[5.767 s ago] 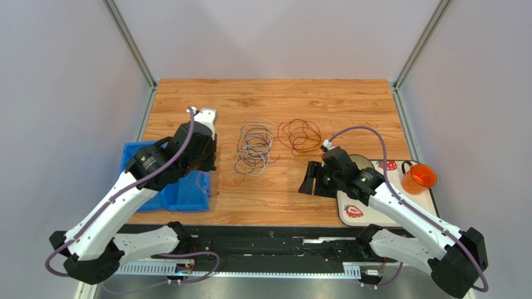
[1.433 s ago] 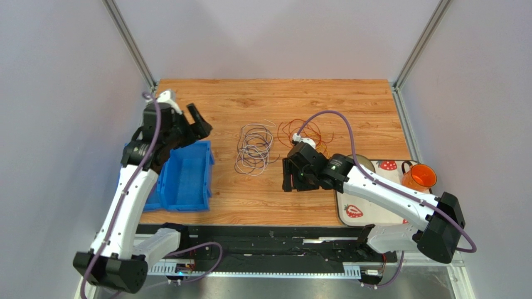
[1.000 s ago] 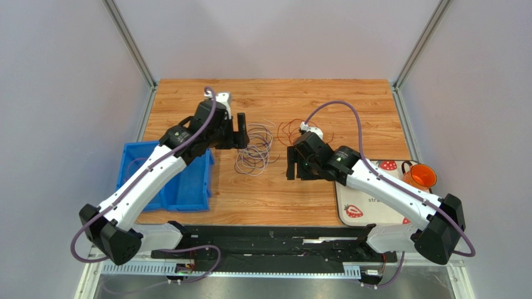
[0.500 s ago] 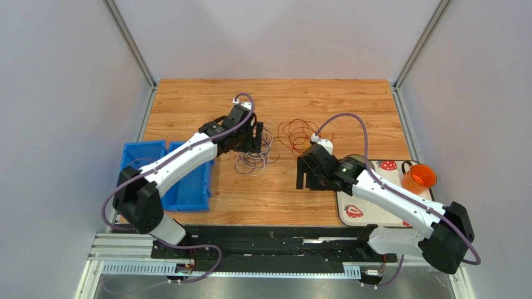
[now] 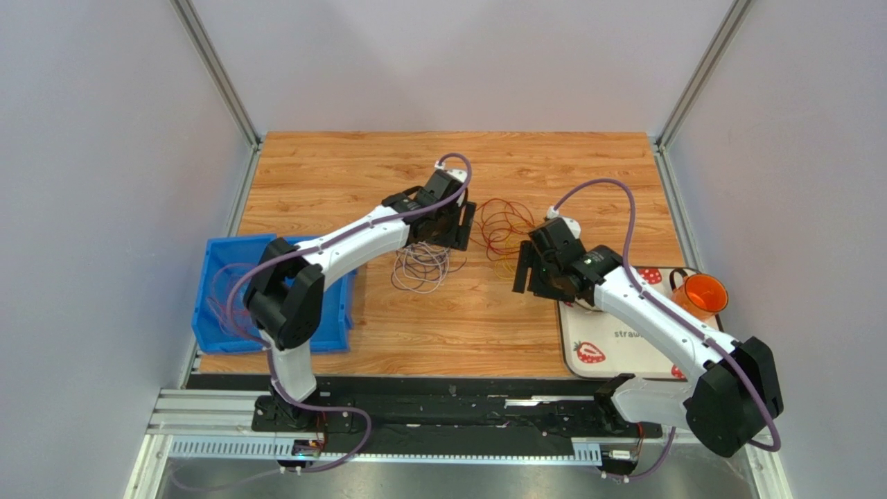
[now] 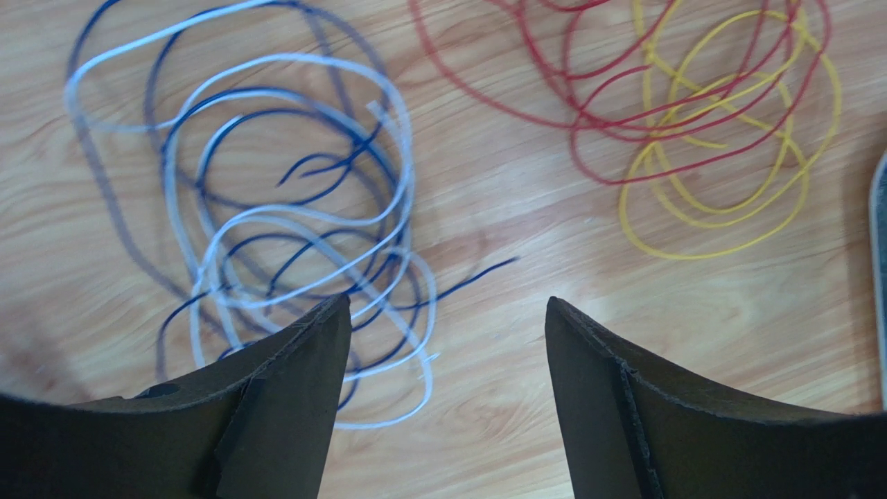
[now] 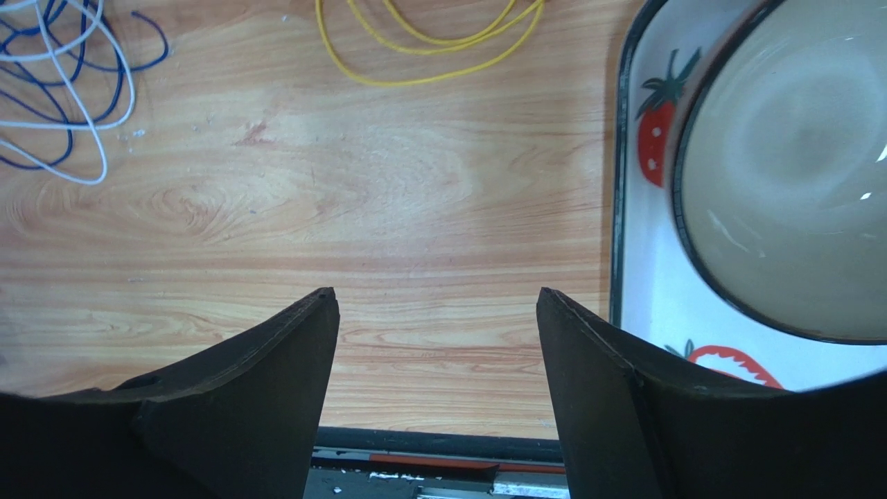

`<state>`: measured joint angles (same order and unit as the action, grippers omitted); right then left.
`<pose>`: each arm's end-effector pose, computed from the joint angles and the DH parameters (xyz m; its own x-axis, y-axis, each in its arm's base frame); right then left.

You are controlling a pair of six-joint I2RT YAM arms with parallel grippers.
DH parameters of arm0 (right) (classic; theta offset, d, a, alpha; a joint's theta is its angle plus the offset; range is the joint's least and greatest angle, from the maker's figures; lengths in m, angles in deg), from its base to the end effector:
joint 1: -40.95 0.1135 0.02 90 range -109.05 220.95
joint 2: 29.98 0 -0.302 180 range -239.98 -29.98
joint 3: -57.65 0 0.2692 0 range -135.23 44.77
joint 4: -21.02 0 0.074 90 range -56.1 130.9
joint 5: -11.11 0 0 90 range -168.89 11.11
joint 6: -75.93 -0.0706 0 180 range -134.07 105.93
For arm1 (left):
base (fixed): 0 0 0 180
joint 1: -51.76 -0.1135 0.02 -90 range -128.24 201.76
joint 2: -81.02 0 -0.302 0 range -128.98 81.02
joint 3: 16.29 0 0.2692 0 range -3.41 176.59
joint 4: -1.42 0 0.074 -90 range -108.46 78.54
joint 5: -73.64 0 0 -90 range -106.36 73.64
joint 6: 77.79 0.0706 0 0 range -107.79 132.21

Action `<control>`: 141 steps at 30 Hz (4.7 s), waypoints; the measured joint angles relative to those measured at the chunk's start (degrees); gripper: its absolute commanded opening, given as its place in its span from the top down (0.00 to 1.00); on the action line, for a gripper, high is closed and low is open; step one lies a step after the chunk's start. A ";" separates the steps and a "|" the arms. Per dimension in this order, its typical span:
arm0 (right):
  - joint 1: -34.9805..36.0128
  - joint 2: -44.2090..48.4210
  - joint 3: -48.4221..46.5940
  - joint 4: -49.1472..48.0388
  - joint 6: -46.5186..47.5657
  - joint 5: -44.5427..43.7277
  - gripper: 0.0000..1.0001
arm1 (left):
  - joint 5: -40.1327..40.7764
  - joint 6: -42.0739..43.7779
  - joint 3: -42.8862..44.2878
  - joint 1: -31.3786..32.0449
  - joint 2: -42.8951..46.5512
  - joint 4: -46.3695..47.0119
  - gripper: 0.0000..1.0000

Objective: Untangle the cables
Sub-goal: Pick up the cable at the center of the board.

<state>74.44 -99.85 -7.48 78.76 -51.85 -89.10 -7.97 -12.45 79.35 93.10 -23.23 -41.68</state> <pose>0.2159 0.1279 0.2476 -0.8754 0.1437 -0.4615 0.0779 0.9842 0.1588 0.3444 -0.2893 0.2530 -0.7799 0.1363 -0.6109 0.2863 0.9456 -0.1545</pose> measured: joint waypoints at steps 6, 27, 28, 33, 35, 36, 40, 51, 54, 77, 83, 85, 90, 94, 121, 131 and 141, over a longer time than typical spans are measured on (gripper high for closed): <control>-5.40 0.42 -1.20 0.15 1.88 2.12 0.28 | -2.38 -0.04 8.39 1.44 -9.40 1.31 0.27; -6.58 0.42 -2.12 0.26 3.82 6.19 0.31 | -0.11 -0.90 31.23 1.68 -30.27 -4.68 0.44; -6.58 0.42 -2.12 0.26 3.87 6.25 0.31 | 0.09 -0.92 31.71 1.68 -30.91 -4.96 0.44; -6.58 0.42 -2.01 0.26 4.22 6.71 0.32 | 0.79 -1.01 33.62 1.70 -33.18 -5.99 0.52; -6.58 0.42 -1.86 0.26 4.24 6.93 0.32 | 0.85 -1.07 34.49 1.70 -33.46 -6.25 0.58; -6.58 0.42 -1.73 0.26 4.24 7.06 0.32 | 0.90 -1.16 34.88 1.68 -33.57 -6.32 0.59; -6.58 0.42 -1.03 0.28 4.42 7.37 0.32 | 0.98 -1.22 36.28 1.70 -33.86 -6.67 0.59; -6.60 0.48 -0.79 0.33 4.66 7.52 0.33 | 1.99 -1.88 39.39 1.68 -35.80 -8.13 0.65; -6.60 0.57 -0.24 0.33 4.68 7.61 0.33 | 2.47 -1.99 40.87 1.68 -37.22 -8.85 0.87; -6.69 5.11 -0.11 1.90 3.89 9.81 0.35 | 0.70 2.19 55.98 1.73 -23.45 -23.65 1.00; -6.69 10.12 -0.24 2.95 2.54 11.34 0.35 | -3.02 5.11 59.41 2.43 -10.08 -23.91 1.00; -6.69 11.80 -0.24 3.23 1.99 11.80 0.35 | -3.43 7.91 59.23 3.72 -4.52 -21.92 1.00; -6.69 14.97 -0.24 4.28 0.70 12.50 0.35 | -2.49 14.78 54.12 9.84 9.40 -12.22 1.00; -6.69 16.81 -0.24 4.55 -0.42 13.53 0.35 | -1.99 16.00 44.61 10.97 19.21 -4.79 1.00; -4.76 21.68 5.44 5.60 -4.42 17.68 0.36 | -9.99 -8.96 -11.45 11.15 8.15 0.74 1.00; 6.01 14.71 9.22 3.91 -6.97 15.06 0.36 | -2.62 -14.38 -15.17 12.15 8.13 -4.61 1.00; 12.17 4.59 7.52 0.24 -10.29 13.75 0.35 | 1.73 -16.24 -15.76 12.81 6.16 -6.23 1.00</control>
<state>86.62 -95.26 0.04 79.00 -62.14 -75.36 -6.25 -28.69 63.59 105.91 -17.06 -47.91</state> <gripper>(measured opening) 0.640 0.008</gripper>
